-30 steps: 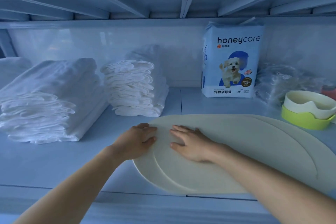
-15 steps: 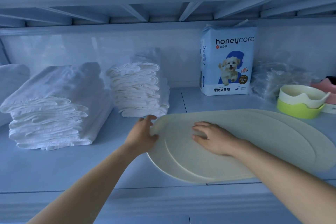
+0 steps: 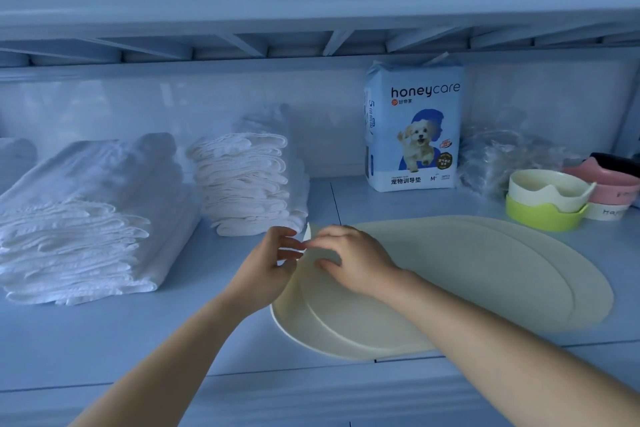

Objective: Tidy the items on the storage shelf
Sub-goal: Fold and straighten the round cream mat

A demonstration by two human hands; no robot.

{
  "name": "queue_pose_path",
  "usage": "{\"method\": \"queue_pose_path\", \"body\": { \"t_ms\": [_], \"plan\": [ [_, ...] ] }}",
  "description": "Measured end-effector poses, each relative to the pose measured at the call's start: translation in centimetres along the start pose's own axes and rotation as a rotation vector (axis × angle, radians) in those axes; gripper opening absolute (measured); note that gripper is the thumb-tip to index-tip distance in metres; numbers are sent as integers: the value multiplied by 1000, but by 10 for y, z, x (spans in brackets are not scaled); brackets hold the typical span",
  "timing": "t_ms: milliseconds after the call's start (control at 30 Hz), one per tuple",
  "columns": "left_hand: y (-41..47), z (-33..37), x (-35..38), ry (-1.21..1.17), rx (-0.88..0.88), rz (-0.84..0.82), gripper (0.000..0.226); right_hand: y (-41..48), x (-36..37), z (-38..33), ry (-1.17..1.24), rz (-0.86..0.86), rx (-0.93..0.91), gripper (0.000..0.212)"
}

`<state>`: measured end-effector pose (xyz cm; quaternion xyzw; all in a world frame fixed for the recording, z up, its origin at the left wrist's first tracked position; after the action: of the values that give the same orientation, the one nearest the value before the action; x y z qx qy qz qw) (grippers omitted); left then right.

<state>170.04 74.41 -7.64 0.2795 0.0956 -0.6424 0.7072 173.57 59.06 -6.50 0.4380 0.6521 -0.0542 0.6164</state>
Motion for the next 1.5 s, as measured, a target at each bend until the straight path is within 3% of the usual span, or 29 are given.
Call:
{"method": "queue_pose_path", "body": {
  "t_ms": [233, 367, 500, 667, 800, 933, 1133, 1333, 1500],
  "plan": [
    [-8, -9, -7, -59, -52, 65, 32, 15, 10, -14, -30, 85, -95, 16],
    [-1, -2, -5, -166, -62, 60, 30, 16, 0, -2, -55, 50, -127, 11],
    [7, 9, 3, -162, -59, 6, 30, -10, -26, 47, -47, 2, 8, 15],
    [16, 34, 68, 139, 120, -276, 25, -67, -79, 125, -44, 38, 258, 18],
    [22, 57, 129, 418, 285, -456, 39, -102, -112, 165, -46, 106, 367, 18],
    [29, 66, 170, 802, 339, -540, 46, -123, -117, 191, 3, 62, 432, 22],
    [36, 71, 197, 946, 289, -560, 52, -129, -104, 199, 40, 21, 476, 23],
    [41, 78, 216, 856, 254, -497, 52, -131, -93, 207, -12, -23, 548, 39],
    [49, 91, 200, 217, 184, -307, 42, -135, -93, 212, 43, -3, 598, 43]
  ]
}}
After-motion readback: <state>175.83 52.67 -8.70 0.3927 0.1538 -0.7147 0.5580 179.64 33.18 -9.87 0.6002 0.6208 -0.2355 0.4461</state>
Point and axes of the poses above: each hand's wrist, its own y-axis towards the middle knuckle, its own x-axis out of the palm, z = x × y, the point moved 4 cm from there along y, towards the middle knuckle, and after that the axes turned 4 degrees about -x, right-handed, at the moved point
